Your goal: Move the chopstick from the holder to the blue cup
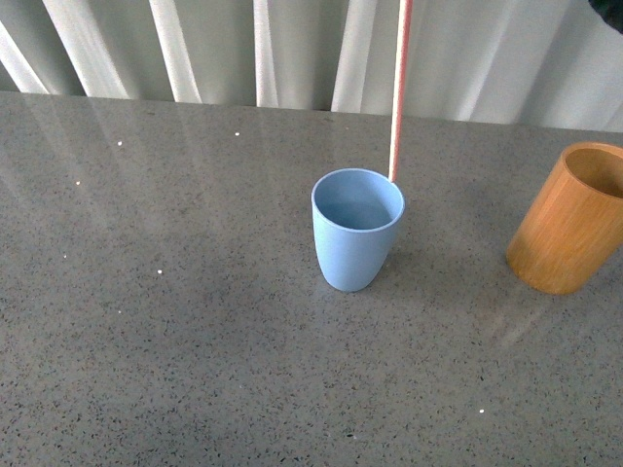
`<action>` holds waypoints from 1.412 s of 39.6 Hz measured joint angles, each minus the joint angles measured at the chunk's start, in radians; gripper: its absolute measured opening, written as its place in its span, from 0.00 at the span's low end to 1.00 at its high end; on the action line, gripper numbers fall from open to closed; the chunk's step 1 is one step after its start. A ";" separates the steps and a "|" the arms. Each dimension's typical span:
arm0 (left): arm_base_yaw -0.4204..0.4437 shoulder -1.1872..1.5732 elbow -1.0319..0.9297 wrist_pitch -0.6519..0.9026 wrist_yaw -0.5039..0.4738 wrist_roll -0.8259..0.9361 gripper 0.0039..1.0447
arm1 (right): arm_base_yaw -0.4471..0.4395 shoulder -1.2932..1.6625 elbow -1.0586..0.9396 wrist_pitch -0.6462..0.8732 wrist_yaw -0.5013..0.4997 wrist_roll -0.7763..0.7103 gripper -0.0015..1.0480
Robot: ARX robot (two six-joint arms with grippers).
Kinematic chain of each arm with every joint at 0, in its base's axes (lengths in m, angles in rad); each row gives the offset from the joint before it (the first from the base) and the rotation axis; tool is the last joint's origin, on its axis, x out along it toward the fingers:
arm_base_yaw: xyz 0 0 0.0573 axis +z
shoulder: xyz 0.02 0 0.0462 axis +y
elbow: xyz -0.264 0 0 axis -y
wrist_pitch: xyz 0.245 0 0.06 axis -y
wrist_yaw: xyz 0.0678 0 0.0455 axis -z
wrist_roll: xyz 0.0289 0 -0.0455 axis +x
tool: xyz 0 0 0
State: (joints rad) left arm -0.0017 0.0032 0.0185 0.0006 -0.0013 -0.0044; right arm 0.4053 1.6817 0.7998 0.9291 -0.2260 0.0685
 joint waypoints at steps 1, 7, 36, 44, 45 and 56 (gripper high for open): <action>0.000 0.000 0.000 0.000 0.000 0.000 0.94 | -0.003 0.011 0.000 0.008 -0.002 0.000 0.02; 0.000 0.000 0.000 0.000 0.000 0.000 0.94 | -0.012 0.076 0.003 0.026 -0.019 -0.002 0.02; 0.000 0.000 0.000 0.000 0.000 0.000 0.94 | 0.014 0.283 0.095 0.063 -0.003 -0.020 0.02; 0.000 0.000 0.000 0.000 0.000 0.000 0.94 | 0.024 0.296 0.077 0.065 0.008 -0.023 0.28; 0.000 0.000 0.000 0.000 0.000 0.000 0.94 | 0.025 0.296 0.075 0.066 0.008 -0.023 0.34; 0.000 0.000 0.000 0.000 0.000 0.000 0.94 | 0.027 0.219 0.045 0.050 0.034 -0.019 0.82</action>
State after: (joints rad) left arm -0.0017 0.0032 0.0185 0.0006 -0.0013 -0.0044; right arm 0.4324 1.9007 0.8444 0.9794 -0.1921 0.0490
